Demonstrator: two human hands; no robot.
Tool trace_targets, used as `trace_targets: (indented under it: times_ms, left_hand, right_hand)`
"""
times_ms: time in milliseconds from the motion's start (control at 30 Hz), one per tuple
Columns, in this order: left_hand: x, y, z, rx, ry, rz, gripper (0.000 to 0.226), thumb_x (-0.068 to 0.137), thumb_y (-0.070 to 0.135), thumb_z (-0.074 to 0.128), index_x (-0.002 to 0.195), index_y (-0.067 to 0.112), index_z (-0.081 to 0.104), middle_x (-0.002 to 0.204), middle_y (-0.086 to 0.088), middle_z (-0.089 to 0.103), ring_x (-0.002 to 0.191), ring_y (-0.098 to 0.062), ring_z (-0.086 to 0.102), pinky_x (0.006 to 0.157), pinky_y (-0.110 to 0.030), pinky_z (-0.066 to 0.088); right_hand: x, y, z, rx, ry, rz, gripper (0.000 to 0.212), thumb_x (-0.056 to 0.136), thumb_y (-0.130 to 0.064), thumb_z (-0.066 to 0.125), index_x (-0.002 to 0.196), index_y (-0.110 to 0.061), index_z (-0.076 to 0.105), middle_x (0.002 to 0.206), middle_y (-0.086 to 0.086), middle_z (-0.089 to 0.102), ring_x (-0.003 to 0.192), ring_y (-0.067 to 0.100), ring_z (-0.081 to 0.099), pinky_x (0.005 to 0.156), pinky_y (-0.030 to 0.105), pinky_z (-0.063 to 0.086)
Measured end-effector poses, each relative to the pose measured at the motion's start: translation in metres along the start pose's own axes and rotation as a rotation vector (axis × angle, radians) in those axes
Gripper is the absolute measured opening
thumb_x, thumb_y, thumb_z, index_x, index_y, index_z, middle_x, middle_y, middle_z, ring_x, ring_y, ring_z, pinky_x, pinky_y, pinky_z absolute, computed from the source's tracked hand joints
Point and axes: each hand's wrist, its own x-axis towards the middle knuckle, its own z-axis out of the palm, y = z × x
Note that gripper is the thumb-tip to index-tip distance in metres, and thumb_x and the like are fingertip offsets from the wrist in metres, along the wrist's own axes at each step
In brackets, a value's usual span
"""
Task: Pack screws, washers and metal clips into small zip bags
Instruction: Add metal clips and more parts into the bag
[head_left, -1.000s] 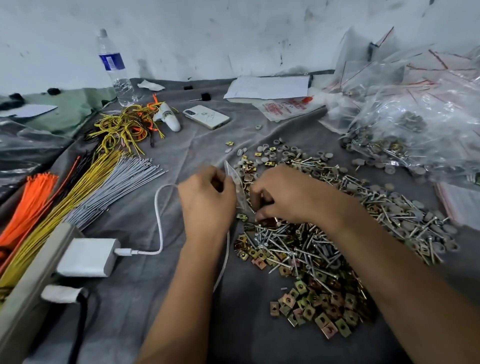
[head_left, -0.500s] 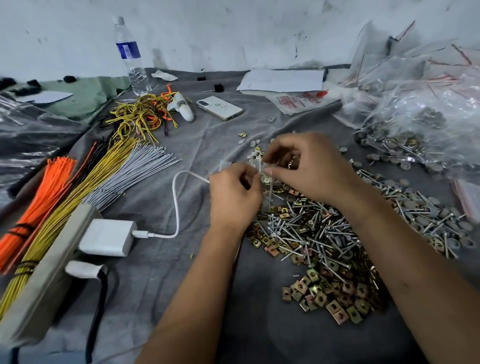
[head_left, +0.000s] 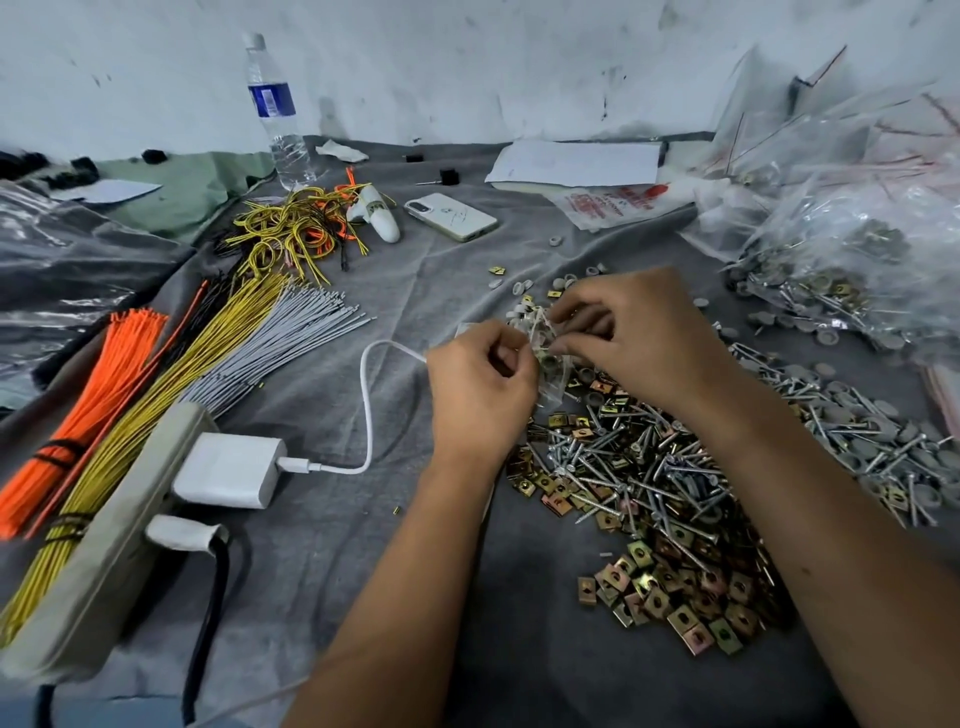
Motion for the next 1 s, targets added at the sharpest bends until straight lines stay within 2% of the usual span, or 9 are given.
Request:
trace_targets:
  times_ms: [133,300,400,600,667,733,800,867,1000]
  left_hand:
    - [0.000,0.000,0.000,0.002,-0.005,0.009,0.018,0.084,0.007,0.071,0.074,0.021,0.072,0.061,0.006,0.064,0.058,-0.012,0.060,0.056,-0.024,0.048]
    - [0.001,0.000,0.000,-0.019,0.024,0.007,0.012,0.083,0.005,0.072,0.077,0.015,0.074,0.063,0.005,0.065,0.061,-0.013,0.062,0.058,-0.029,0.051]
    - [0.000,0.004,0.003,-0.046,0.027,0.024,0.012,0.082,0.004,0.071,0.077,0.014,0.074,0.062,0.003,0.064,0.059,-0.014,0.061,0.057,-0.030,0.050]
    - [0.000,0.005,0.007,-0.150,0.064,-0.023,0.017,0.082,0.003,0.069,0.077,0.018,0.074,0.058,0.012,0.060,0.054,-0.005,0.056,0.055,-0.023,0.045]
    - [0.000,0.004,0.008,-0.183,0.064,-0.059,0.016,0.083,0.003,0.068,0.078,0.017,0.075,0.056,0.014,0.057,0.052,-0.004,0.052,0.054,-0.023,0.042]
    - [0.001,0.003,0.009,-0.208,0.071,-0.097,0.015,0.083,0.005,0.068,0.078,0.016,0.075,0.055,0.014,0.055,0.051,-0.005,0.050,0.055,-0.024,0.040]
    - [0.002,0.002,0.009,-0.213,0.078,-0.121,0.014,0.083,0.006,0.068,0.077,0.017,0.075,0.055,0.013,0.055,0.052,-0.007,0.049,0.055,-0.025,0.040]
    - [0.002,0.002,0.010,-0.214,0.083,-0.134,0.015,0.083,0.006,0.068,0.076,0.017,0.074,0.056,0.013,0.055,0.052,-0.007,0.050,0.055,-0.025,0.040]
    - [0.002,0.002,0.009,-0.209,0.093,-0.154,0.015,0.084,0.005,0.067,0.077,0.017,0.074,0.057,0.010,0.055,0.053,-0.007,0.050,0.053,-0.025,0.040]
  right_hand:
    - [-0.004,-0.002,-0.005,0.066,0.117,-0.049,0.017,0.078,-0.014,0.087,0.092,-0.021,0.079,0.084,-0.021,0.071,0.074,-0.003,0.070,0.067,0.015,0.058]
    - [-0.008,-0.005,0.004,-0.007,-0.031,-0.120,0.021,0.079,-0.009,0.084,0.095,-0.022,0.078,0.085,-0.011,0.075,0.075,-0.003,0.069,0.069,0.013,0.055]
    - [-0.010,-0.002,0.008,-0.136,-0.019,-0.124,0.022,0.076,-0.011,0.086,0.091,-0.025,0.078,0.083,-0.010,0.076,0.069,-0.002,0.064,0.068,0.015,0.051]
    - [-0.010,0.005,0.004,-0.122,-0.068,-0.135,0.022,0.084,-0.016,0.082,0.104,-0.026,0.081,0.098,-0.009,0.078,0.086,0.006,0.071,0.081,0.035,0.058]
    - [-0.009,0.009,-0.001,-0.039,-0.053,-0.099,0.022,0.084,-0.017,0.082,0.103,-0.027,0.080,0.100,-0.013,0.077,0.089,-0.001,0.069,0.082,0.027,0.058]
    - [-0.010,0.012,-0.007,0.030,0.021,-0.057,0.018,0.083,-0.025,0.083,0.098,-0.033,0.079,0.093,-0.025,0.072,0.084,-0.007,0.066,0.070,0.010,0.052]
    - [-0.011,0.014,-0.013,-0.017,0.057,-0.033,0.010,0.082,-0.038,0.081,0.090,-0.039,0.076,0.081,-0.033,0.064,0.079,-0.012,0.063,0.057,0.004,0.041]
    - [-0.012,0.019,-0.017,-0.154,-0.058,0.009,0.013,0.081,-0.050,0.079,0.082,-0.038,0.073,0.072,-0.029,0.062,0.074,-0.014,0.060,0.055,0.010,0.037]
    - [-0.010,0.022,-0.016,-0.330,-0.387,0.134,0.024,0.075,-0.053,0.084,0.080,-0.033,0.072,0.080,-0.016,0.068,0.072,0.001,0.063,0.064,0.028,0.051]
